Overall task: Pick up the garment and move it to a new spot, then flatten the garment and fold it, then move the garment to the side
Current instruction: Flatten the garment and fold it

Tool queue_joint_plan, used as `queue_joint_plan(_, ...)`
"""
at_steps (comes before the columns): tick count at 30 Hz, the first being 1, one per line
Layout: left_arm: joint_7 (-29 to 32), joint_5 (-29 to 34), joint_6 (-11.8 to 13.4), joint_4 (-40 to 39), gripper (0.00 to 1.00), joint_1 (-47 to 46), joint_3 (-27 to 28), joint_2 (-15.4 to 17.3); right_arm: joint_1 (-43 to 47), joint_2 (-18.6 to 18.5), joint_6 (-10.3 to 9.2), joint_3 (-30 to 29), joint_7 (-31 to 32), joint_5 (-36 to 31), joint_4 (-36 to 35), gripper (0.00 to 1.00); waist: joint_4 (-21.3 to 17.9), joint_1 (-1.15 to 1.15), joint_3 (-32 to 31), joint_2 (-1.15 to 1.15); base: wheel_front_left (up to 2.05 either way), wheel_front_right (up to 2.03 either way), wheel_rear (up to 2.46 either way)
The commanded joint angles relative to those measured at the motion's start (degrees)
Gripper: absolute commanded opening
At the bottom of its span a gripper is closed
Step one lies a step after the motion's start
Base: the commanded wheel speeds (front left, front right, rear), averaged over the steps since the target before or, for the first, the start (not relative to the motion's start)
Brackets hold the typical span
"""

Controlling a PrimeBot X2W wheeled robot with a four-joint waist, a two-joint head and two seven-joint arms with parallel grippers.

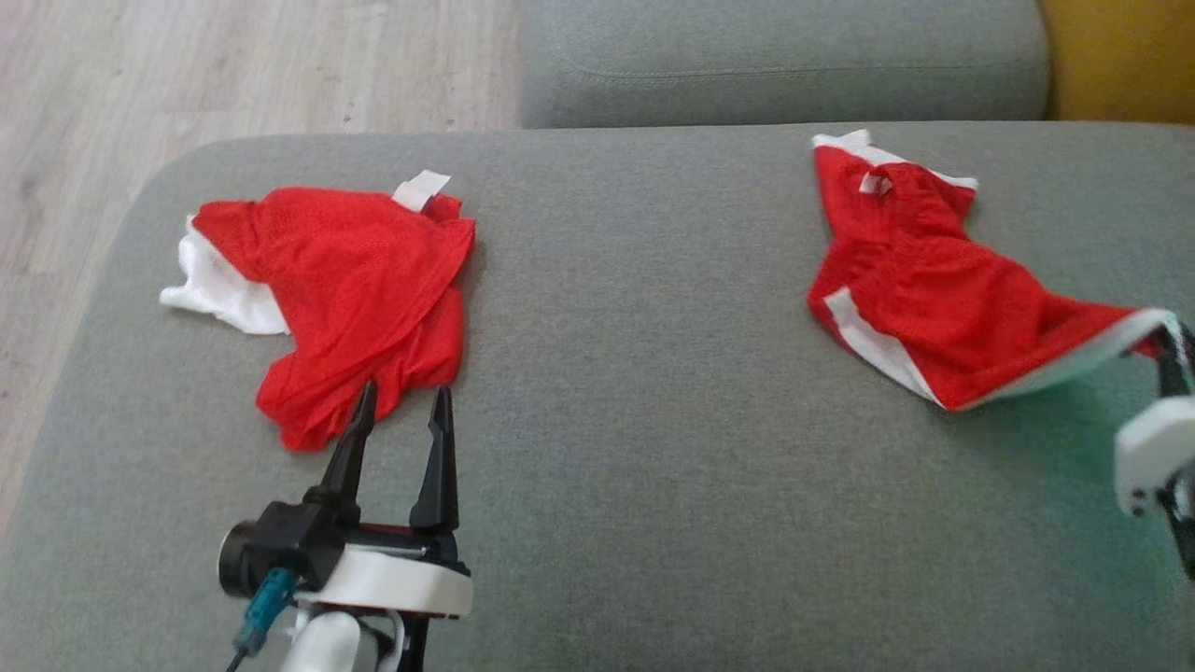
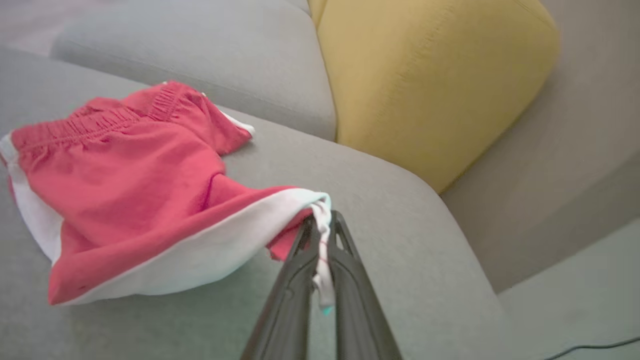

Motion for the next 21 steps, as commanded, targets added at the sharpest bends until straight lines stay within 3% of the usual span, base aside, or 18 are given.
queue_joint_plan(1, -0.5, -0.5, 0.4, -2.1, 1.0, -1.2, 1.5, 0.0, 0.7, -0.7, 0.37, 0.5, 1.3, -1.4, -4.6, 0.0, -0.5, 0.0, -0.1, 0.0, 0.0, 0.0, 0.0)
queue_joint_plan(2, -0.5, -0.5, 0.5, -2.2, 1.0, -1.1, 1.5, 0.0, 2.1, 0.0, 0.37, -0.2, 2.7, -2.1, -7.0, 0.12, -0.7, 0.0, 0.0, 0.0, 0.0, 0.0, 0.0)
queue_joint_plan(3, -0.5, -0.5, 0.6, -2.2, 1.0, -1.1, 1.4, 0.0, 3.4, 0.6, 0.37, -1.0, 3.9, -2.8, -9.4, 0.97, -1.0, 0.0, 0.0, 0.0, 0.0, 0.0, 0.0)
queue_joint_plan(7, -0.5, -0.3, 0.5, -2.2, 1.0, -1.1, 1.4, 0.0, 7.3, 4.6, 0.37, -3.2, 6.4, -3.8, -17.2, 1.0, -2.0, 0.0, 0.5, 0.0, 0.0, 0.0, 0.0)
queue_joint_plan(12, -0.5, 0.0, 0.2, -2.1, 1.0, -1.5, 1.4, 0.0, 8.4, 9.0, 0.37, -3.9, 4.0, -3.7, -23.4, 1.0, -2.7, 0.0, 0.9, 0.0, 0.0, 0.0, 0.0)
queue_joint_plan(17, -0.5, 0.3, 0.0, -1.9, 1.0, -2.1, 1.3, 0.0, 8.7, 12.5, 0.37, 0.3, -1.3, 0.5, -27.7, 1.0, -2.9, 0.0, 1.3, 0.0, 0.0, 0.0, 0.0)
queue_joint_plan(21, -0.5, 0.3, -0.2, -1.7, 1.0, -2.5, 0.9, 0.0, 9.9, 13.2, 0.37, 6.3, -3.0, 6.0, -27.2, 1.0, -2.6, 0.0, 1.8, 0.0, 0.0, 0.0, 0.0)
